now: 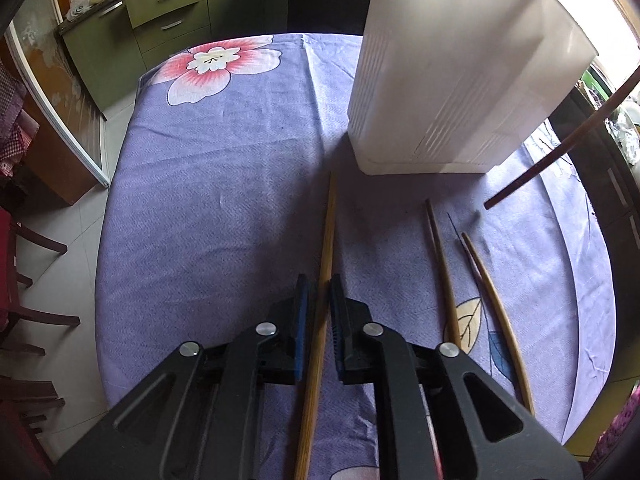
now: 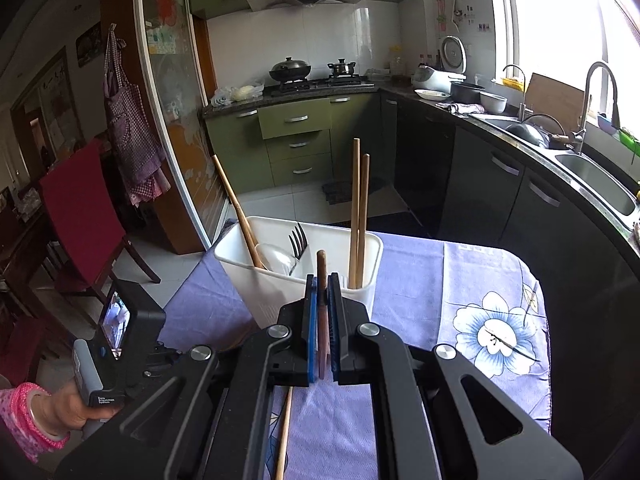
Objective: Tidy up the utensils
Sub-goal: 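Hold both chopsticks upright and carry them toward the white holder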
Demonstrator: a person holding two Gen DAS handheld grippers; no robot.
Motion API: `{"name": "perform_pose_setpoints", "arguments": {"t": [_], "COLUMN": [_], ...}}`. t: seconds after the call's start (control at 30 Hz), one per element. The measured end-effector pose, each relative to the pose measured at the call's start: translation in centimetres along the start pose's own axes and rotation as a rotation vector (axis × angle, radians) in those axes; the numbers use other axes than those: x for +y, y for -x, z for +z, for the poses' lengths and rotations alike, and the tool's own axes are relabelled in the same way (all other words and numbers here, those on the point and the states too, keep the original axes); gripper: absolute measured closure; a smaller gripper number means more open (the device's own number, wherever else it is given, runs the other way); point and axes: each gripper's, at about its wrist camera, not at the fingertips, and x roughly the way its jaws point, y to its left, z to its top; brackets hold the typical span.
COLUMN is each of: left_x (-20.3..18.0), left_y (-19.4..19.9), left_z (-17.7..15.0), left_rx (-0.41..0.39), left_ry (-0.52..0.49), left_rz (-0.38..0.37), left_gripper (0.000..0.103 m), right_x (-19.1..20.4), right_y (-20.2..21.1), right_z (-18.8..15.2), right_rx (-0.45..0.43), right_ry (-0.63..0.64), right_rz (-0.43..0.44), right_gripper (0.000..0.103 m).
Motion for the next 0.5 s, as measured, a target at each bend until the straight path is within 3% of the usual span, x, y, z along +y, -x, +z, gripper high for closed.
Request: {"name": "perform_pose_setpoints", "arguments": {"t": [0.17, 0.23, 0.33, 0.5], "left_x": [-0.1, -0.1, 0.3, 1.1], "left_y": [-0.2, -0.2, -0.1, 2.6], "left_z": [0.2, 0.2, 0.2, -0.3], "left_rx": [0.002, 0.001, -0.011, -0.098], "left_ry": [-0.013, -0.017, 0.000, 0.022], "left_rz": [0.013, 0.021, 0.014, 0.001], "left_gripper": [0.091, 0.097, 0.097, 0.097], "right_x": [0.3, 0.1, 0.1, 0.0], "right_y": [-0.8, -1.0, -1.1, -1.2], "right_z": [0.3, 0.1, 0.0, 0.1], "right_rx": [0.014, 0.015, 0.016, 0.019], "right_ry": [0.002, 0.000, -0.004, -0.001], "right_rz": [0.006, 0.008, 0.009, 0.008], "right_gripper": [0.097, 0.097, 0.097, 0.097]}}
